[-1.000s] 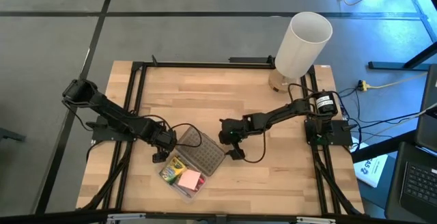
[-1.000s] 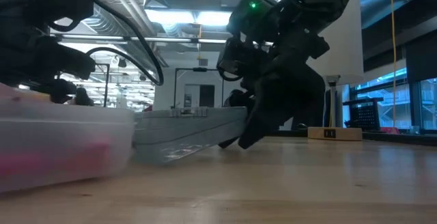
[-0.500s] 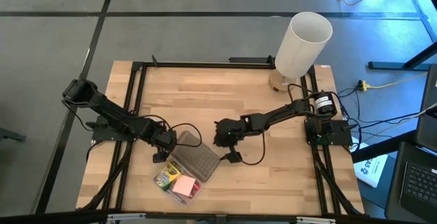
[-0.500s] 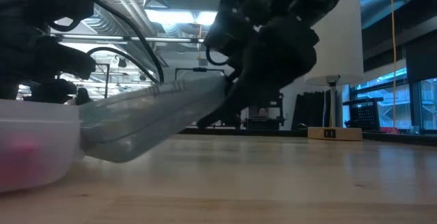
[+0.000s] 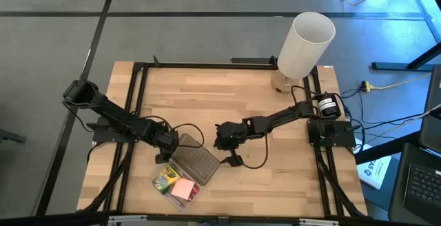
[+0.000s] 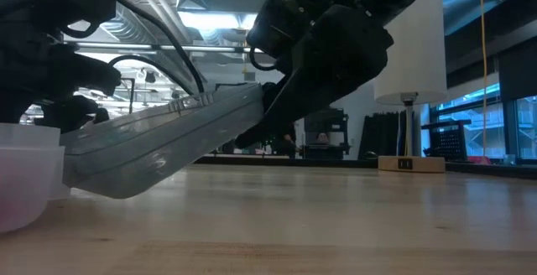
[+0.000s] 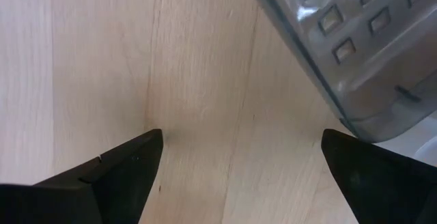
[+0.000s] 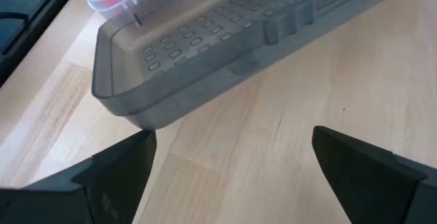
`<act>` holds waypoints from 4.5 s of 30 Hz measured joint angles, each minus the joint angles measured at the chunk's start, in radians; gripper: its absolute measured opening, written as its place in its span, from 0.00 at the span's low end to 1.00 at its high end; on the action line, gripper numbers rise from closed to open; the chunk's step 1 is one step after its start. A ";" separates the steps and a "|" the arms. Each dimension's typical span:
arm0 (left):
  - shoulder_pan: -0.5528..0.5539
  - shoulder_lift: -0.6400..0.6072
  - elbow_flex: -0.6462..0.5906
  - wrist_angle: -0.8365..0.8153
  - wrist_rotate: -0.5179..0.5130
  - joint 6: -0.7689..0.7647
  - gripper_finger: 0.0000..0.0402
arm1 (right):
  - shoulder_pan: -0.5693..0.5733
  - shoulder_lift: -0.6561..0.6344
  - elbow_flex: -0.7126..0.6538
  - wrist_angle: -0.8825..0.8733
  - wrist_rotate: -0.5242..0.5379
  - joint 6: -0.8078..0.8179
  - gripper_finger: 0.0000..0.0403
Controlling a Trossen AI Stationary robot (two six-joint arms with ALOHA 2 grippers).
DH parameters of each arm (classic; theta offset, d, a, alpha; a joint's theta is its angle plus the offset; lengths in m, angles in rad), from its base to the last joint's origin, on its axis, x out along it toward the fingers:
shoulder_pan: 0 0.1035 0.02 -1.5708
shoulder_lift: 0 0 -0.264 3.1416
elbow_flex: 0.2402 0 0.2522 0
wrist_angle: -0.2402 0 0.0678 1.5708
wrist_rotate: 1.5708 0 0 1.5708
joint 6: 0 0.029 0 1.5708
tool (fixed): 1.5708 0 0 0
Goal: Pack school essentials
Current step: Close the black supply box
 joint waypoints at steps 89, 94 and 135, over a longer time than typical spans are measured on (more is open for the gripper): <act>0.499 -0.006 0.230 0.065 -0.069 0.680 0.98 | -0.037 -0.003 0.000 -0.281 0.250 0.231 0.98; 0.440 -0.072 0.234 -0.054 -0.067 0.602 0.98 | -0.037 -0.003 0.000 -0.288 0.310 0.290 0.91; 0.076 -0.391 -0.151 -0.131 -0.045 -0.135 0.98 | -0.100 0.022 -0.007 -0.234 0.484 0.260 0.01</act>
